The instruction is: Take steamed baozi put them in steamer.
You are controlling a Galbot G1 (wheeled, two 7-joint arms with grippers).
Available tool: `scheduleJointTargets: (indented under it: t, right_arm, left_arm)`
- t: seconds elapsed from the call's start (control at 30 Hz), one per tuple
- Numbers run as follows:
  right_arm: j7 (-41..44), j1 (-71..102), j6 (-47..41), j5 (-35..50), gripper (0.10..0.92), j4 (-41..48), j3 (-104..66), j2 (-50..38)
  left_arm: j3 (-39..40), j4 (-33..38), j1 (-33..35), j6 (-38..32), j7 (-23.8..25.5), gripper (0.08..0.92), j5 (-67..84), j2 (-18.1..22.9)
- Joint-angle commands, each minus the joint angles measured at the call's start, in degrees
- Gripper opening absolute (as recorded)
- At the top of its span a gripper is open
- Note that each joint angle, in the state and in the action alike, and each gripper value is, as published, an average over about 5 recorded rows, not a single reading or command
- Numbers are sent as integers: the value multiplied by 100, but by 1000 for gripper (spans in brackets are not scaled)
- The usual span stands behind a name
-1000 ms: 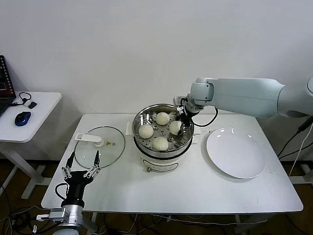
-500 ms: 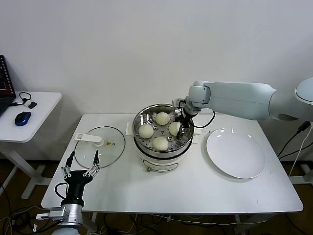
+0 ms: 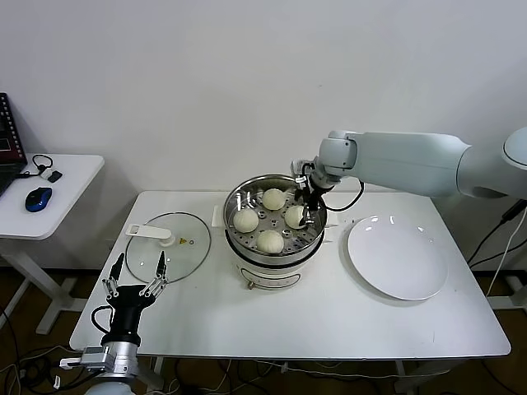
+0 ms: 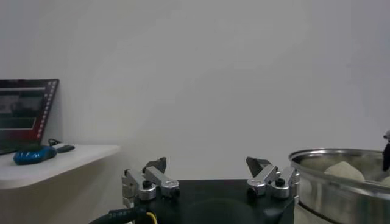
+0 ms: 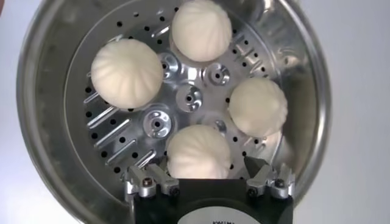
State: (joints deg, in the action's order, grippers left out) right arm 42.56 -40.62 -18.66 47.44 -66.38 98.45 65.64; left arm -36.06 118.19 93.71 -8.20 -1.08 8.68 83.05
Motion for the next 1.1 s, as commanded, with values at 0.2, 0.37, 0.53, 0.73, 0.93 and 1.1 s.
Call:
scheduleJointTargets:
  t: [0.2, 0.37, 0.53, 0.73, 0.93, 1.1]
  right_arm:
    - [-1142, -1352, -639, 1343, 823, -1179, 215, -629]
    - [-3200, -624, -1803, 1429, 823, -2021, -1288, -1593]
    - [-4716, 906, -2036, 1331, 823, -3035, -2931, -2651]
    - [-5349, 2797, -1321, 371, 823, -4030, -4620, -3607]
    - [-5629, 5600, 4, -645, 823, -4511, -7146, -4288]
    - [-5566, 7969, 1204, -1265, 823, -4670, -9184, -4195]
  left_arm:
    - [-8, 51, -10, 57, 3, 823, 68, -106]
    - [-11, 14, -20, 39, -3, 823, 89, -173]
    - [15, -42, -44, 41, 3, 823, 79, -220]
    - [87, -148, -76, 27, 19, 823, -4, -261]
    - [122, -244, -108, 19, 34, 823, -83, -252]
    - [130, -339, -121, -24, 32, 823, -132, -244]
